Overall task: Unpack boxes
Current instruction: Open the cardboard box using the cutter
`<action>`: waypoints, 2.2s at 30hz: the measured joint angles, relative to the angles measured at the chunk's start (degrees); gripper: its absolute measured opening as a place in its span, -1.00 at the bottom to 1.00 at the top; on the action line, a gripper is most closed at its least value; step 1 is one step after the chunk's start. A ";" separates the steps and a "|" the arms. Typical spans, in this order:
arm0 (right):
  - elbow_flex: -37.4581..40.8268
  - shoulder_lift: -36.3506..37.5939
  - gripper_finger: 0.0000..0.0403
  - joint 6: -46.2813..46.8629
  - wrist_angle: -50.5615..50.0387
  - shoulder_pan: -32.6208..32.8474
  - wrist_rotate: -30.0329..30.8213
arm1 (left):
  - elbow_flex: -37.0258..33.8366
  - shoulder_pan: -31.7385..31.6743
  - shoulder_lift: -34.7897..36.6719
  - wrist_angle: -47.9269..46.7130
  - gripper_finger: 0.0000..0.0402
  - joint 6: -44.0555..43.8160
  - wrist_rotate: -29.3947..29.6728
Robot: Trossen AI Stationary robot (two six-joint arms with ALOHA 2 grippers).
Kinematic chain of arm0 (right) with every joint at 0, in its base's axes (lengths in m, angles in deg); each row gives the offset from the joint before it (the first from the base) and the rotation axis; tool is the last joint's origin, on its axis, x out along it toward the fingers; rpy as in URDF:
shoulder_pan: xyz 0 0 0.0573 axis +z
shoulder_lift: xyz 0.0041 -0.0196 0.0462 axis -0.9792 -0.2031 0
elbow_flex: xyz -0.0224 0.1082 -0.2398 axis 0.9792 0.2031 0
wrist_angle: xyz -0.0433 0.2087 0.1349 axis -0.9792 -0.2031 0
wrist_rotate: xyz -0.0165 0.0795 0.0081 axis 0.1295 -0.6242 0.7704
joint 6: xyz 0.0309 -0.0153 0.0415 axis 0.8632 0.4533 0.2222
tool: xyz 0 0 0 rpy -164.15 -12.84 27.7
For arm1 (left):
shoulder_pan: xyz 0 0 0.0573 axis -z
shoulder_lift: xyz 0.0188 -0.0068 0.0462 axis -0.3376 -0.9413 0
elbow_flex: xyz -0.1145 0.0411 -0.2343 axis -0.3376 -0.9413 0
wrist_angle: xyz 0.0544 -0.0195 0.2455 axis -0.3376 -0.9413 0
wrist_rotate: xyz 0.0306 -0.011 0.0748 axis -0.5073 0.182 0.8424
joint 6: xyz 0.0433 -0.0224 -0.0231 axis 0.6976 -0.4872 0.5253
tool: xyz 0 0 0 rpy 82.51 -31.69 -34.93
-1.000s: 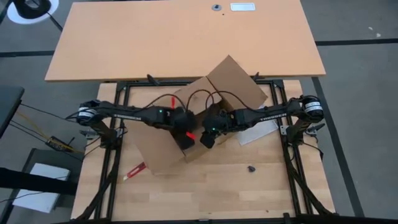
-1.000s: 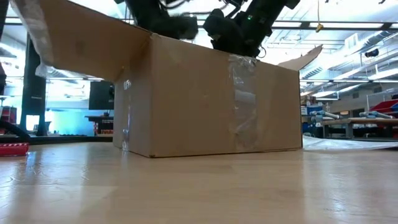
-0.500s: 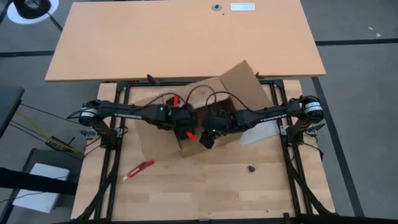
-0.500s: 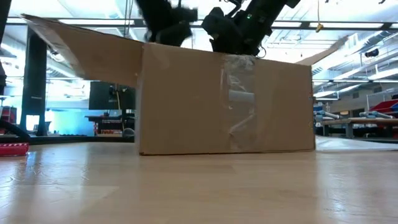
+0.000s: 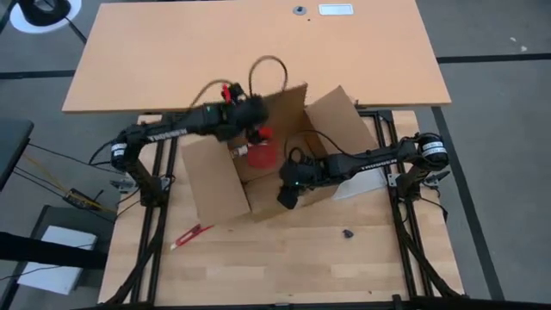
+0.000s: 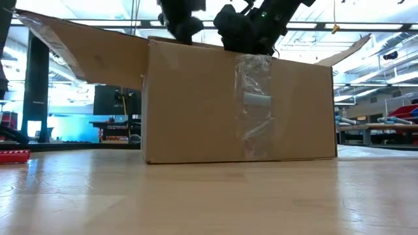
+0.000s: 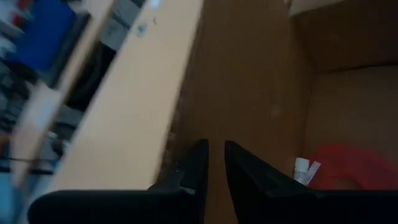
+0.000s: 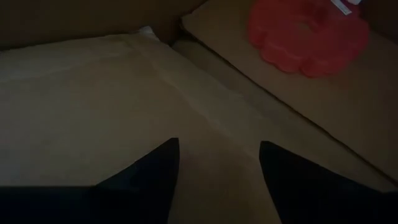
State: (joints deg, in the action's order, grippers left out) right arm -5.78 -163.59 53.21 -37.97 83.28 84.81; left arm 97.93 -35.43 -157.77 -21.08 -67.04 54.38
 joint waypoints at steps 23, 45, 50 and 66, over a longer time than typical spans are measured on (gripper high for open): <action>0.02 0.00 0.14 -0.02 0.03 -0.47 -0.08 | -22.23 -27.49 -0.09 10.97 -0.68 -10.14 -48.51; -10.63 1.53 0.14 -4.33 -9.44 -3.93 -5.63 | 4.00 -22.71 7.37 10.35 -0.68 -15.09 -60.36; -17.30 4.95 0.14 -7.17 -17.18 -1.16 -4.01 | 8.57 -13.25 7.71 8.32 -0.68 -15.05 -61.15; -18.13 11.41 0.14 3.34 -27.15 20.18 6.51 | -14.08 5.60 7.50 10.97 -0.68 -13.34 -54.17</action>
State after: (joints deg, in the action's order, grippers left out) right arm -23.91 -152.18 56.55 -65.12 103.46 91.31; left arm 83.85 -29.83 -150.27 -10.11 -80.38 0.21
